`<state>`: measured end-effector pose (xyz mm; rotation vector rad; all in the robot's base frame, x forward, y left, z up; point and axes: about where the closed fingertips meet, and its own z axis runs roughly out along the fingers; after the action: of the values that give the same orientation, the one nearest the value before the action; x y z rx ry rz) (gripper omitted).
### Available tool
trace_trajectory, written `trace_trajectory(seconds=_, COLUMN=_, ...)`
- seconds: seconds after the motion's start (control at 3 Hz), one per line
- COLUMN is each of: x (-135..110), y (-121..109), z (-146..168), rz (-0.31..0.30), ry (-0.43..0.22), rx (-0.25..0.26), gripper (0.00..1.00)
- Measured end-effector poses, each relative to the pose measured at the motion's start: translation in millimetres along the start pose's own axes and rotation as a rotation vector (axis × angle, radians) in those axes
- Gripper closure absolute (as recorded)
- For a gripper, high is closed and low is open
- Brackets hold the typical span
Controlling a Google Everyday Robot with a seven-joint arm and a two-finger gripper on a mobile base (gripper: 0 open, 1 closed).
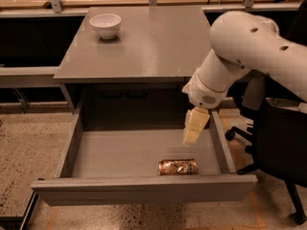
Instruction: Pick orange can from top drawer and place on counter
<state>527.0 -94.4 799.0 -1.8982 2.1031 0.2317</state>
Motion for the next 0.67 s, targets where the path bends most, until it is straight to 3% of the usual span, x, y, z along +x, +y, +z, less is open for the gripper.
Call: trace_trajectory(seconds=0.67, x=6, y=-3, z=52, rz=0.029, ry=-0.025, rx=-0.045, gripper=0.00)
